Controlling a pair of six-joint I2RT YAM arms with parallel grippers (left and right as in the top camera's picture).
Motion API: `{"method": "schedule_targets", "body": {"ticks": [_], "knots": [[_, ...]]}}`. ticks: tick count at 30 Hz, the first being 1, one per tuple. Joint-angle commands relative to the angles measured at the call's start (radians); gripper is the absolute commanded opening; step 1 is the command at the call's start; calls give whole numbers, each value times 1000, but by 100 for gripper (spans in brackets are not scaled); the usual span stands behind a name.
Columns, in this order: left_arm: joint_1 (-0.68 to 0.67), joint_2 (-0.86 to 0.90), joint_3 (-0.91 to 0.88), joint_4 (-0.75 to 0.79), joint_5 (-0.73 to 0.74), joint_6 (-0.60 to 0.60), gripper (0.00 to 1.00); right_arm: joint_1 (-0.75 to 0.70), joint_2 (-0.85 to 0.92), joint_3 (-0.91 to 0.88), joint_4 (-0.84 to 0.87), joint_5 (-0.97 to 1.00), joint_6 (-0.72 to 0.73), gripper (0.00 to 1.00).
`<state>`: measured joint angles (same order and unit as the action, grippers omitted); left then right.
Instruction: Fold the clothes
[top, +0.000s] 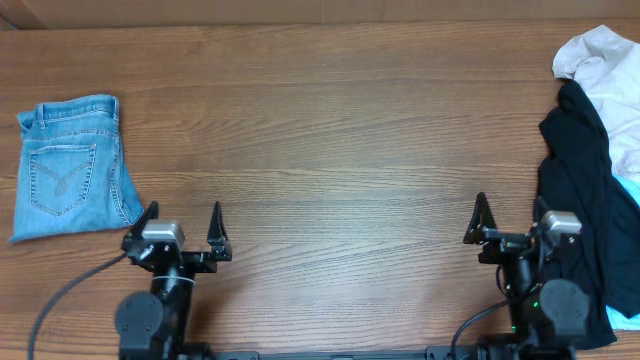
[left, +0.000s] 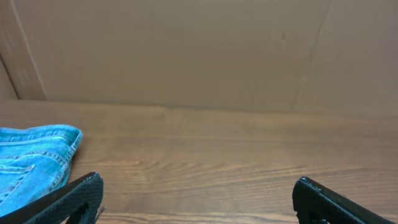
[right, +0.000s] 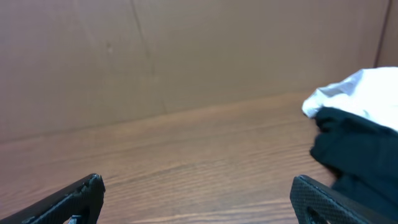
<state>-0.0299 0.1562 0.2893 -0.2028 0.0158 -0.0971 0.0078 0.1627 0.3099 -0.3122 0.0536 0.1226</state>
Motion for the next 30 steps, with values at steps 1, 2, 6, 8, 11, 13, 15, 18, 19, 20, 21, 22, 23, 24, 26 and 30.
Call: {"method": "schedule_targets", "body": {"ticks": [1, 2, 6, 8, 11, 13, 15, 18, 19, 20, 21, 22, 23, 24, 26, 30], "knots": [[3, 146, 145, -67, 11, 8, 100, 3, 143, 146, -63, 35, 10, 100], [3, 238, 220, -136, 11, 8, 100, 3, 248, 226, -125, 35, 10, 100], [3, 430, 362, -291, 10, 32, 100, 3, 488, 395, -264, 29, 13, 100], [3, 505, 418, -354, 8, 34, 100, 3, 597, 475, -310, -8, 12, 100], [3, 582, 481, -412, 52, 13, 100, 3, 727, 559, -343, -73, 5, 100], [3, 613, 509, -427, 77, 4, 100, 0, 785, 584, -343, -28, 11, 100], [3, 626, 519, -424, 81, 4, 100, -23, 837, 595, -337, 86, 92, 100], [3, 627, 519, -425, 78, 5, 100, -106, 898, 596, -343, 209, 216, 100], [3, 627, 519, -426, 77, 5, 100, -148, 914, 596, -350, 222, 232, 100], [3, 627, 519, -427, 77, 5, 100, -194, 930, 595, -358, 232, 247, 100], [3, 627, 519, -426, 77, 5, 100, -240, 943, 595, -367, 245, 269, 100], [3, 627, 519, -426, 77, 5, 100, -294, 958, 595, -376, 261, 300, 100], [3, 627, 519, -426, 77, 4, 100, -352, 975, 594, -381, 268, 324, 100], [3, 627, 519, -425, 78, 4, 100, -397, 989, 594, -383, 267, 328, 100], [3, 628, 519, -425, 78, 4, 100, -495, 1023, 594, -386, 267, 328, 100], [3, 628, 519, -418, 78, 4, 100, -629, 1095, 594, -397, 227, 328, 100]]}}
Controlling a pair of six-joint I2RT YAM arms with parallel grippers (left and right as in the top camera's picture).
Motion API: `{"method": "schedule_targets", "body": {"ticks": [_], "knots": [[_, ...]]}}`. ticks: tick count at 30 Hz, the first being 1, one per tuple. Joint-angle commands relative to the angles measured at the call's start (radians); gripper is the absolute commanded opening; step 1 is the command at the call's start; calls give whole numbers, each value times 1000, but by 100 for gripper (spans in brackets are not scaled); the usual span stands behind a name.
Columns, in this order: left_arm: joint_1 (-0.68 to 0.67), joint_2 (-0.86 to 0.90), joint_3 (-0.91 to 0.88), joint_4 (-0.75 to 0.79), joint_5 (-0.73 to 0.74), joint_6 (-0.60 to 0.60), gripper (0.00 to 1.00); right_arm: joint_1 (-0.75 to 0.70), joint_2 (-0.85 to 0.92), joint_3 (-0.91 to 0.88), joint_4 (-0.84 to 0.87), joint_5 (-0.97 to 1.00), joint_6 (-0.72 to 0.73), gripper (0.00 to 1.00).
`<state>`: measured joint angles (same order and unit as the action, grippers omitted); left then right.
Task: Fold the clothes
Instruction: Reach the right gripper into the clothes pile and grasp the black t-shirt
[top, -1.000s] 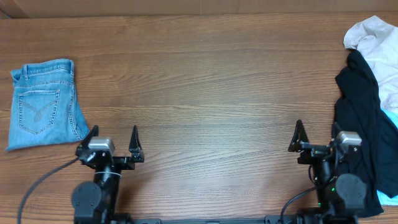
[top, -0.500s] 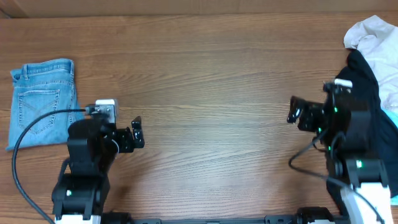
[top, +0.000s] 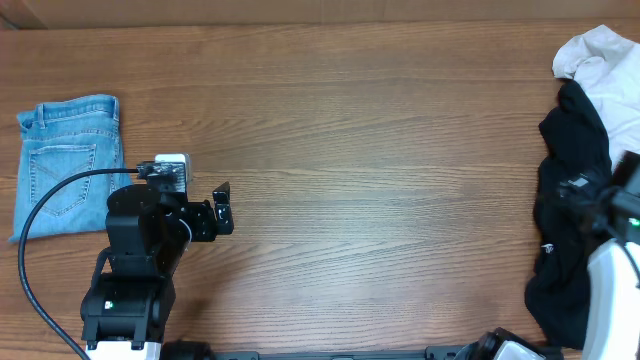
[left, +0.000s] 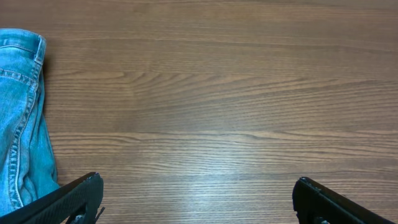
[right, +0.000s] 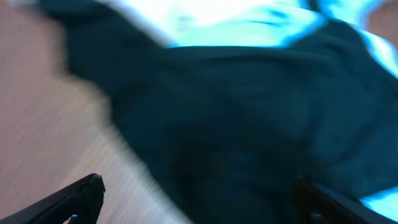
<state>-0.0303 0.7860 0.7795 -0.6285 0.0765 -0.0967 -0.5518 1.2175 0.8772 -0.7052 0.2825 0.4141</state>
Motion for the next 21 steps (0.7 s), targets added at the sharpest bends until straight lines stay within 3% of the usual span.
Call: {"method": "schedule_targets", "body": {"ticks": [1, 14, 16, 21], "knots": [[4, -2, 29, 10, 17, 4, 100, -94, 62, 26, -4, -7, 36, 100], [4, -2, 29, 9, 16, 5, 100, -231, 291, 26, -63, 32, 31, 99], [4, 2, 29, 9, 9, 4, 100, -238, 291, 26, -55, 32, 31, 95], [4, 5, 29, 9, -6, 4, 100, -252, 291, 26, -48, 32, 31, 72]]}}
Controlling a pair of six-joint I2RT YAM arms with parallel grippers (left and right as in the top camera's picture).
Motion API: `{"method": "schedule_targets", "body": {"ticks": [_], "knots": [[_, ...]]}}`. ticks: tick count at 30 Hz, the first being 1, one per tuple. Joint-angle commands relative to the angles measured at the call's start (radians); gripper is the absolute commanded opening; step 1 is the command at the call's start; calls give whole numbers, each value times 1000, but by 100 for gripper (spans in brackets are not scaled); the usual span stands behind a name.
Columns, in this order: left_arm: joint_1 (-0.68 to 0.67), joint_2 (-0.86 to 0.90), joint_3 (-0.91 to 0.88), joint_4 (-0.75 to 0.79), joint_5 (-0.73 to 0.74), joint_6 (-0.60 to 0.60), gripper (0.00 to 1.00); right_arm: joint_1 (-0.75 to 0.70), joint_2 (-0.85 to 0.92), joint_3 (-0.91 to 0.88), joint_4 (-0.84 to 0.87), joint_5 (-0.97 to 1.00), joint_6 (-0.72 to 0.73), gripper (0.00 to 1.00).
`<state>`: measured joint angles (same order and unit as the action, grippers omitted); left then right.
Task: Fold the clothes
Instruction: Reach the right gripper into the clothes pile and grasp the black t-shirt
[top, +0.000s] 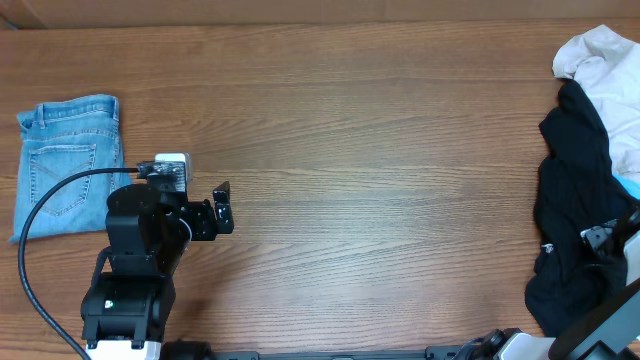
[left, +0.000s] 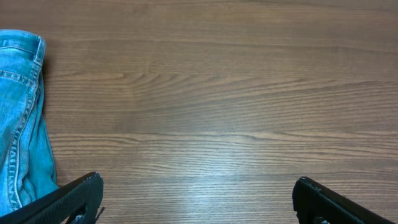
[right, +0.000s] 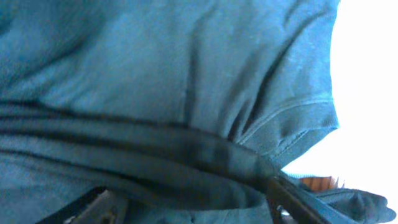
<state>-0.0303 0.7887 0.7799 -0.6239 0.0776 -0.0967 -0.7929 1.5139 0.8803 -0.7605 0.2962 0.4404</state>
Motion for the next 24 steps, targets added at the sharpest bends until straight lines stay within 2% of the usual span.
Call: {"method": "schedule_targets", "body": {"ticks": [1, 6, 11, 13, 24], "knots": [[4, 3, 28, 6, -8, 4, 100, -13, -5, 23, 10, 18, 5, 72], [4, 2, 28, 6, -7, 4, 100, -13, 0, 22, 23, 18, 5, 70], [4, 2, 28, 7, -7, 4, 100, -13, 3, 16, 34, 18, 5, 58], [4, 2, 28, 6, -7, 4, 100, -13, 3, 16, 38, 17, 5, 56], [4, 2, 28, 4, -6, 3, 100, -13, 34, 16, 76, 17, 5, 56]]}}
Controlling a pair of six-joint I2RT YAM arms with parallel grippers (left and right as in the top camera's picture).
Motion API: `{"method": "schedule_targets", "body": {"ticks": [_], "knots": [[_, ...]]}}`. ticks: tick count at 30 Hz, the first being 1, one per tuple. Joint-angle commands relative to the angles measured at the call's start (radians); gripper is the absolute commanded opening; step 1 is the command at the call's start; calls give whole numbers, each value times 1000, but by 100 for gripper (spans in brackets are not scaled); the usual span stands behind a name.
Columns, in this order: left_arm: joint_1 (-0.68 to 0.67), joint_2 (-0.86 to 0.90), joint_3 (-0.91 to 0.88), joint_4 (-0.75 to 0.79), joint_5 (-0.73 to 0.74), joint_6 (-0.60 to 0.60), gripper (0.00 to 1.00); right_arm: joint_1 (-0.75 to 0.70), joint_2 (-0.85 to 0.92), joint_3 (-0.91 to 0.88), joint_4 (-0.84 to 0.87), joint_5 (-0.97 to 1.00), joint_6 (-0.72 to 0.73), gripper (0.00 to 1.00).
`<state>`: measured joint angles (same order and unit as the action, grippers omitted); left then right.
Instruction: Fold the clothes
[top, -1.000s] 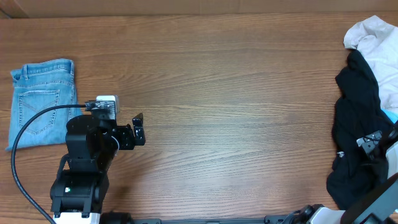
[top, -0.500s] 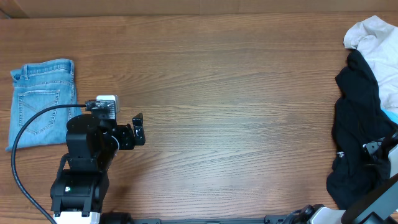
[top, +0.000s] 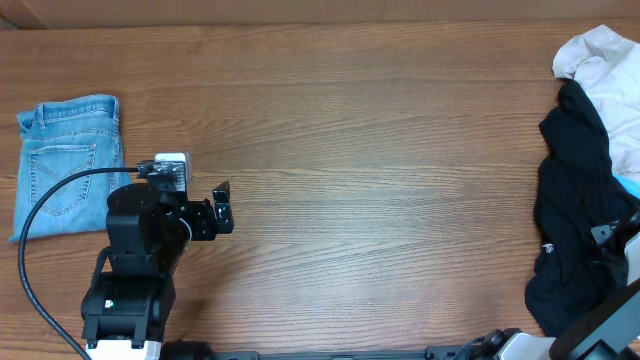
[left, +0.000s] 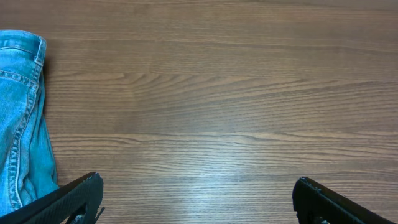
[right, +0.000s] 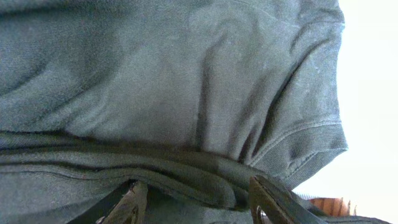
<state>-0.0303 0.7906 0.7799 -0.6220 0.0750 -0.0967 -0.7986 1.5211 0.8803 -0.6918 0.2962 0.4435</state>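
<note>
A black garment (top: 570, 200) lies crumpled at the table's right edge, on a heap with a white garment (top: 605, 60). My right gripper (right: 200, 199) is down in that heap, and its fingers have closed in on a thick fold of the black garment (right: 155, 81). Folded blue jeans (top: 70, 165) lie flat at the far left. Beside them my left gripper (left: 199, 199) hovers open over bare wood, with the jeans' edge (left: 22, 124) at the left of its view.
The wooden table (top: 380, 150) runs wide between the jeans and the heap. A light blue scrap (top: 630, 185) shows under the black cloth at the right edge. A black cable (top: 40, 220) loops from the left arm over the jeans' corner.
The right gripper's fingers have drawn closer together around the fold of black cloth. The left arm and the jeans have not moved.
Both grippers first rested open at the table's front edge. Then the left arm stood raised beside the jeans while the right gripper hung open above the heap. Then the right gripper was pressed wide open into the black garment, and now it pinches a fold.
</note>
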Motion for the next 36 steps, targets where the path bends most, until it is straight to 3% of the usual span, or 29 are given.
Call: {"method": "schedule_targets", "body": {"ticks": [1, 4, 5, 8, 15, 20, 28, 36], "knots": [[4, 0, 28, 3, -4, 3, 100, -7, 38, 16, 7, 17, 2, 56], [4, 0, 28, 2, -4, 3, 100, -7, 58, 16, 15, 17, 2, 55], [4, 0, 28, 2, -4, 3, 100, -7, 60, 16, 20, 17, 2, 49], [4, 0, 28, 3, -4, 3, 100, -7, 60, 18, 29, 9, 2, 4], [4, 0, 28, 18, -4, 3, 100, 23, 26, 143, -42, -266, -37, 4], [4, 1, 28, 25, -4, 3, 100, 151, -22, 327, -158, -521, -133, 4], [4, 1, 28, 24, -4, 3, 100, 581, -32, 391, -197, -533, -156, 4], [4, 1, 28, 24, -4, 3, 100, 980, 74, 391, -1, -469, -125, 4]]}}
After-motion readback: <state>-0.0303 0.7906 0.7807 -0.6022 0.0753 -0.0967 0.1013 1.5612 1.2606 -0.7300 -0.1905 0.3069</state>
